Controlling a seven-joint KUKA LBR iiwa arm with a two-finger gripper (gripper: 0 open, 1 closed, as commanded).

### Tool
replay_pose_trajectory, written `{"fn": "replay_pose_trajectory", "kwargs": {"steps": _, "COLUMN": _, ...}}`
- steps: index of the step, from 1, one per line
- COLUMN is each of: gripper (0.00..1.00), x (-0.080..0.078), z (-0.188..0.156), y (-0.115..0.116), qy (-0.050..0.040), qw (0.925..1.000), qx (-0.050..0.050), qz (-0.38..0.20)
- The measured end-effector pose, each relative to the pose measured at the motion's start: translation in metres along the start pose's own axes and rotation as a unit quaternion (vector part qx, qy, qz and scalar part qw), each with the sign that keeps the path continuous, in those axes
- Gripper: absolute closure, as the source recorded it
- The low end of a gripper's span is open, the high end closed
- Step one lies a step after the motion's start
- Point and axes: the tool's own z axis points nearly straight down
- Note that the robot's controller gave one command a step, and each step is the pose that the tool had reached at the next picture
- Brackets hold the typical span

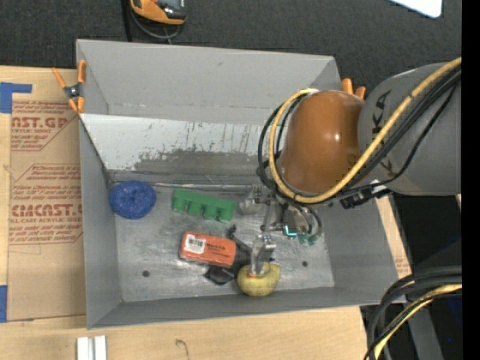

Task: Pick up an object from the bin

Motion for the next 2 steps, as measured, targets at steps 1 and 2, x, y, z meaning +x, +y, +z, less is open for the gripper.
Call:
{"fn": "replay_pose_trajectory", "kwargs": {"steps": 1, "gripper": 0.0, "x": -0.002, "z": -0.004, "y": 0.0, "qy": -0.0041, "qw": 1.0, "qx": 0.0, "qz": 0.0}}
{"fn": "replay_pose_trajectory", "kwargs": {"steps": 2, "gripper": 0.0, "x": -0.004, "z": 0.03, "y": 0.005, "qy": -0.0074, "qw": 0.9995, "qx": 0.0, "qz": -0.031}}
